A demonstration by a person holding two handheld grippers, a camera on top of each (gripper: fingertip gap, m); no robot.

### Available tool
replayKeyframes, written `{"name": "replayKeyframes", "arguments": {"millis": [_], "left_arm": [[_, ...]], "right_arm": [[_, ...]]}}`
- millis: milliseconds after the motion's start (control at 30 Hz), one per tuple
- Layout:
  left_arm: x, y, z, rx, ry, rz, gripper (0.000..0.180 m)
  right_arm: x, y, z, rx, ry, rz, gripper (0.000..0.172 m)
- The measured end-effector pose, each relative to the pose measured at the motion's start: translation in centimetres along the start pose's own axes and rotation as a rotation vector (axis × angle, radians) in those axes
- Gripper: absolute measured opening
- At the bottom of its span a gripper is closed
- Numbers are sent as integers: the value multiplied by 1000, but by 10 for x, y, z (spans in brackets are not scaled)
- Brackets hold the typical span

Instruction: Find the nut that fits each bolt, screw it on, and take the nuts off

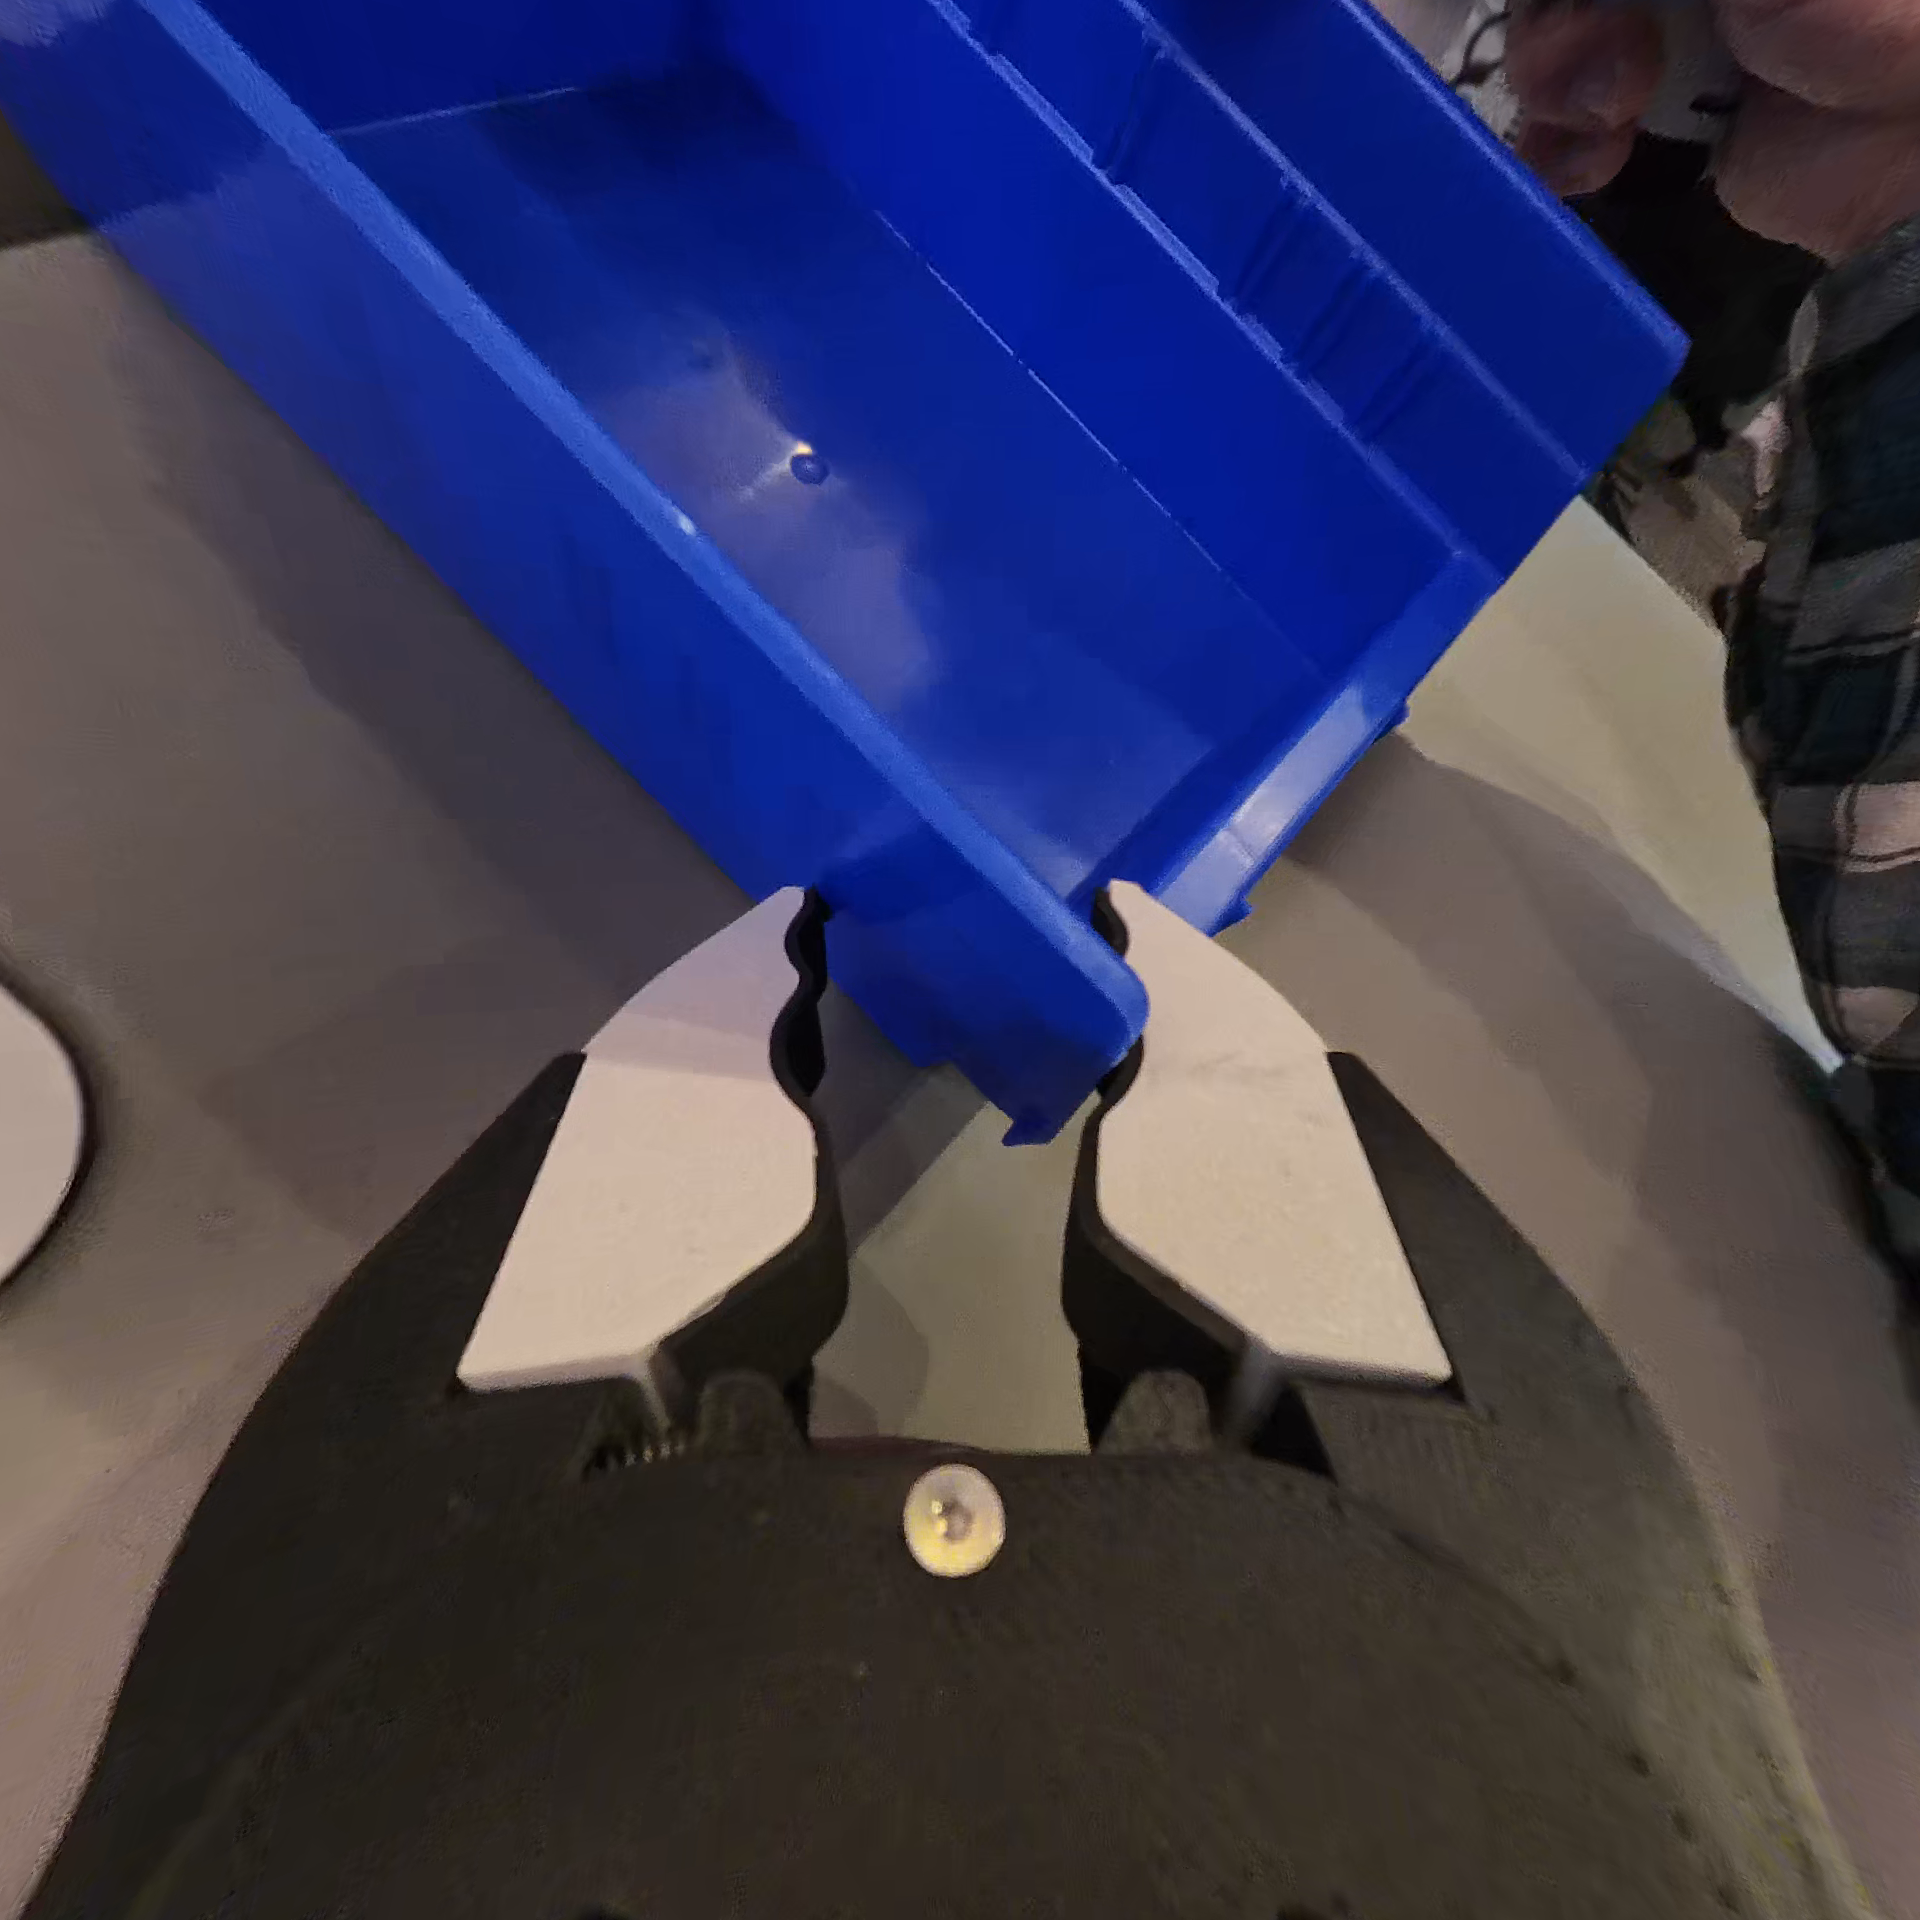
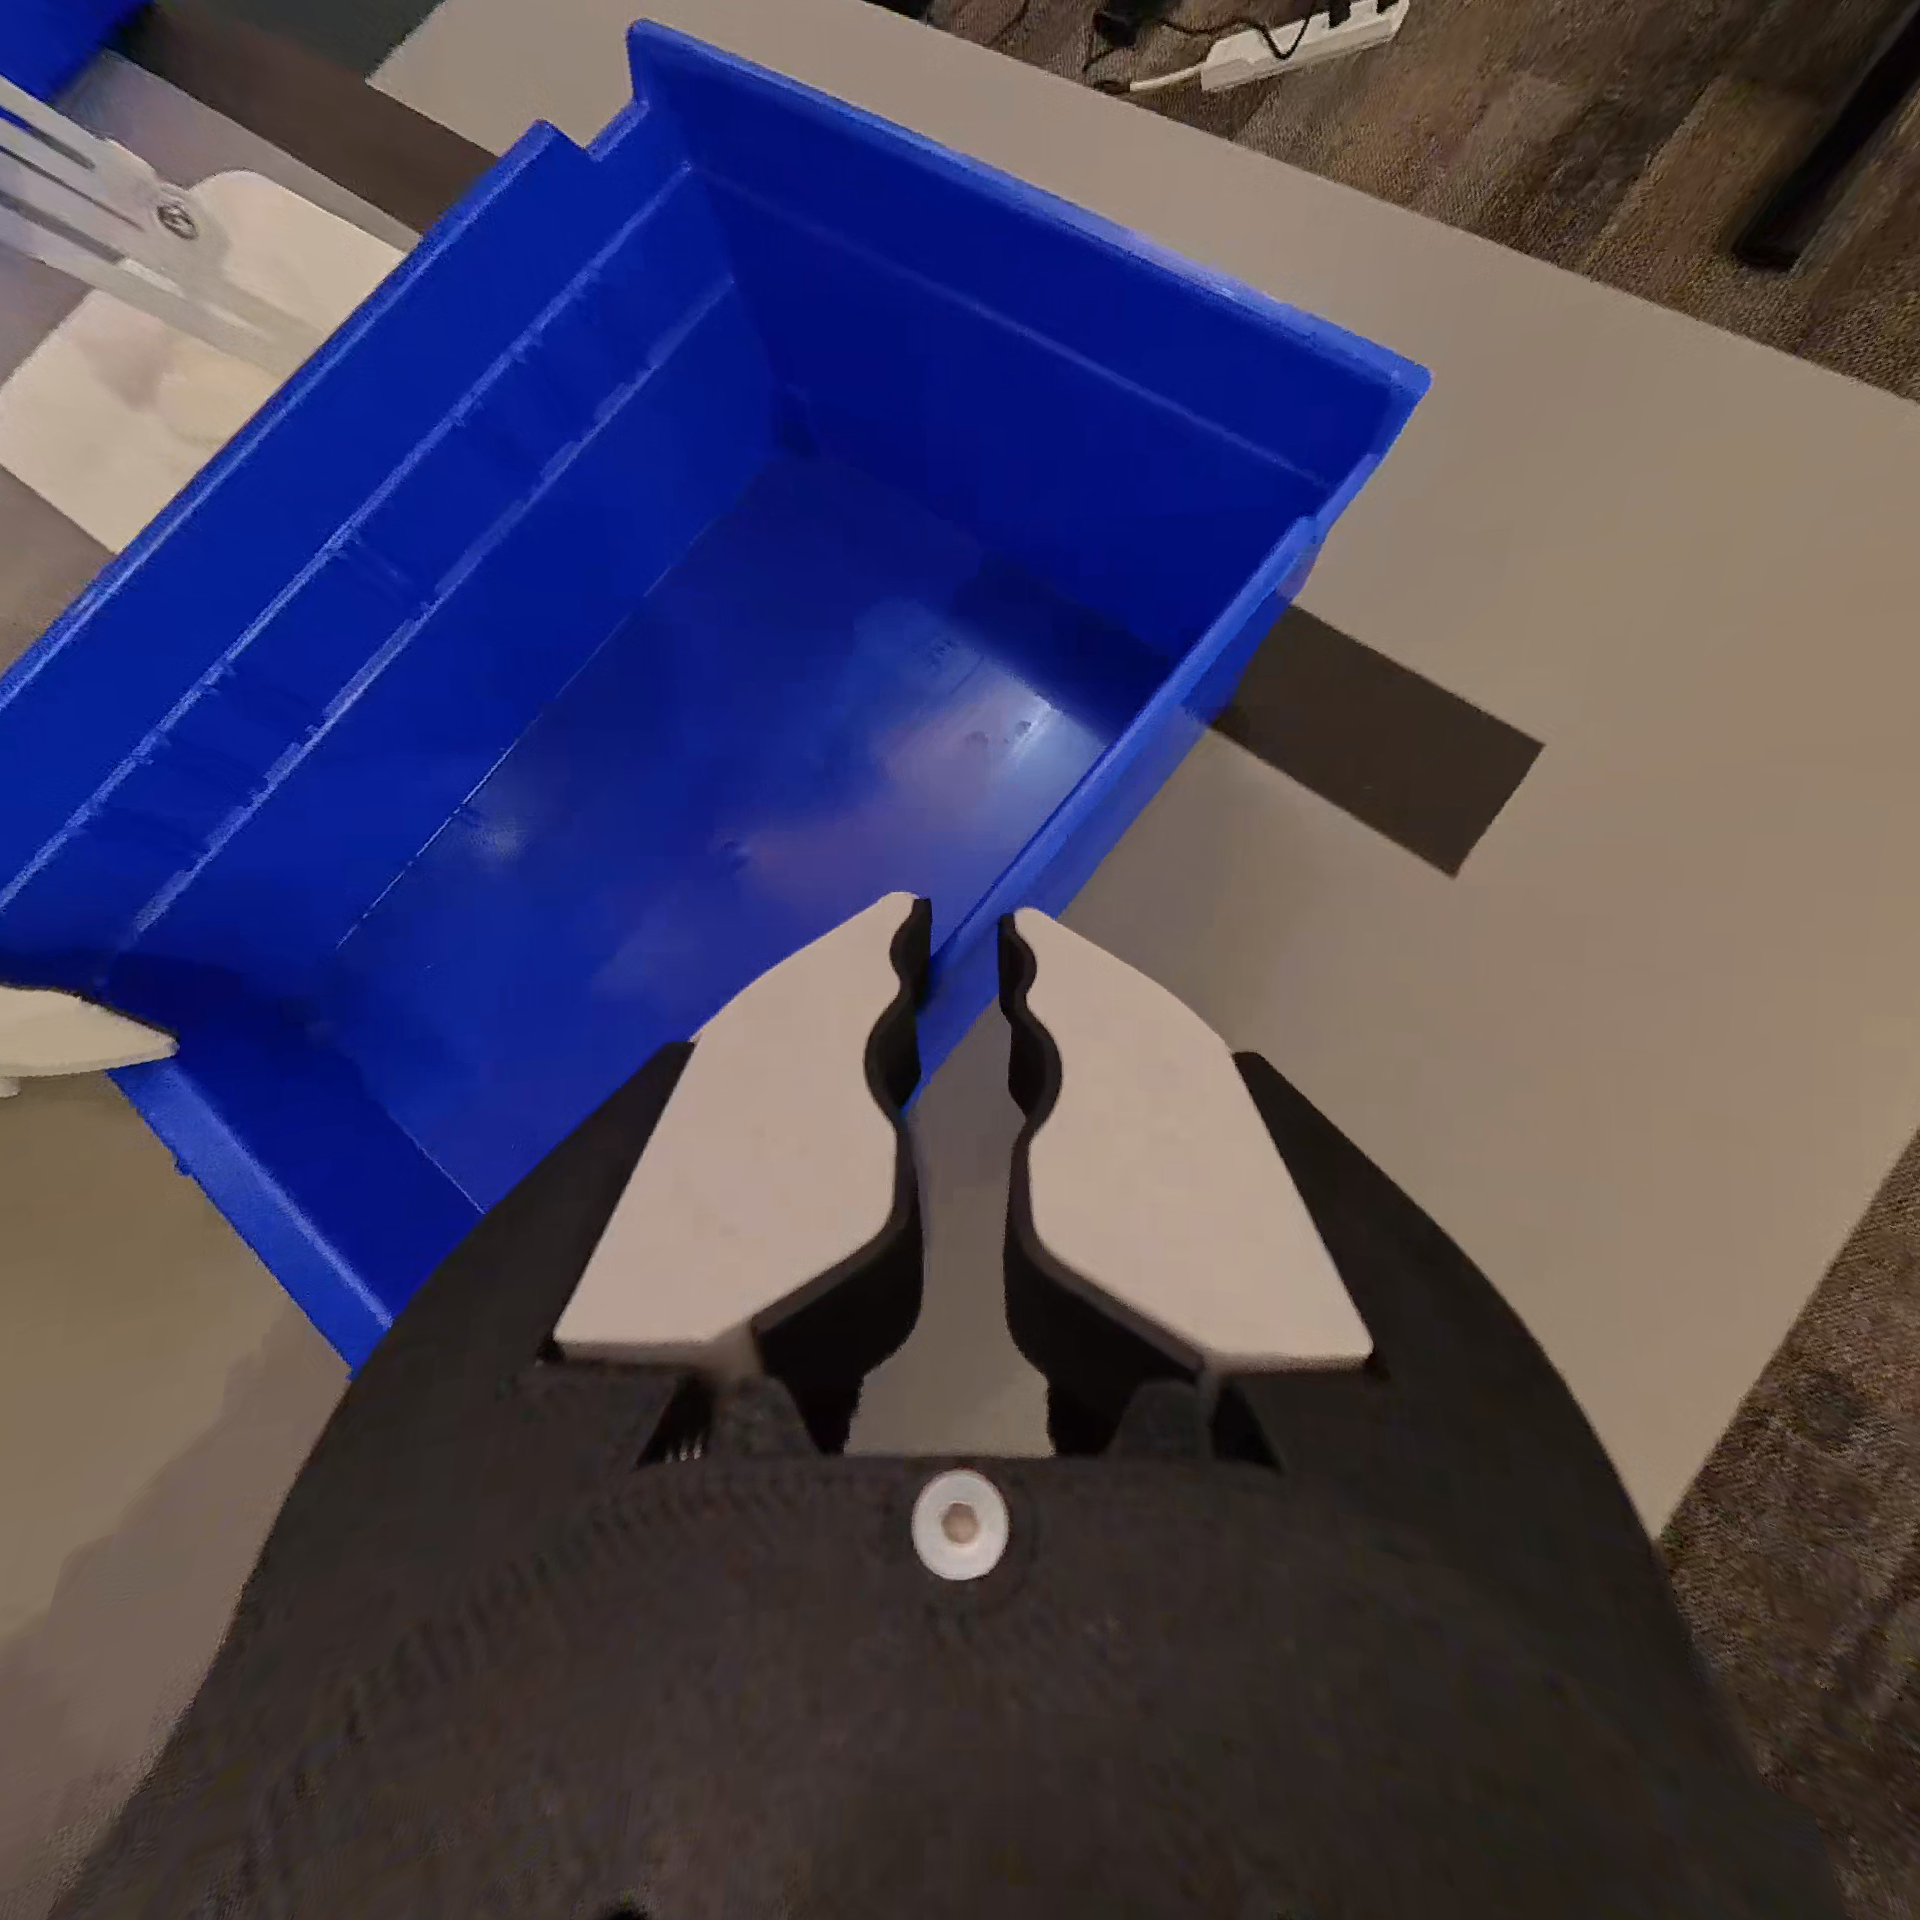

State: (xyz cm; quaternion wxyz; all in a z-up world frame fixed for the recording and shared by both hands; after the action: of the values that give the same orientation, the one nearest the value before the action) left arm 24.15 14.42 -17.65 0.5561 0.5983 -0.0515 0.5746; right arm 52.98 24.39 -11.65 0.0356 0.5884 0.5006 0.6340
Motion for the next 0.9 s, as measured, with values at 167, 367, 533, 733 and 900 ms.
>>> {"name": "replayKeyframes", "arguments": {"millis": [167,367,533,733,900], "left_arm": [[13,-16,-4,6,19,24,51],[14,-17,-9,-49,38,32,56],[1,13,-19,-100,32,53,60],[-34,85,-45,-32,-118,221,52],[-69,135,-79,188,-213,221,39]], "right_arm": [[15,-8,21,-11,33,3,11],[17,-5,27,-58,14,22,31],[26,36,-8,-281,117,196,49],[40,57,-140,-280,476,254,43],[38,14,-259,-45,688,285,37]]}}
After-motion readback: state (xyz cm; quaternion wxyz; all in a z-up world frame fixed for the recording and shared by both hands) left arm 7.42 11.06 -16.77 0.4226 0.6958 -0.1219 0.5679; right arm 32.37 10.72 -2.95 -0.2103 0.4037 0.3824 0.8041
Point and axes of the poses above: each gripper's, where its closed fingertips meet, y back along the fingers, x out of its top, z = x × y across the jaws, the point moved 9 cm from there along y, back along the fingers, and after that the axes turned 4 degrees about x, right-handed, at the moved point
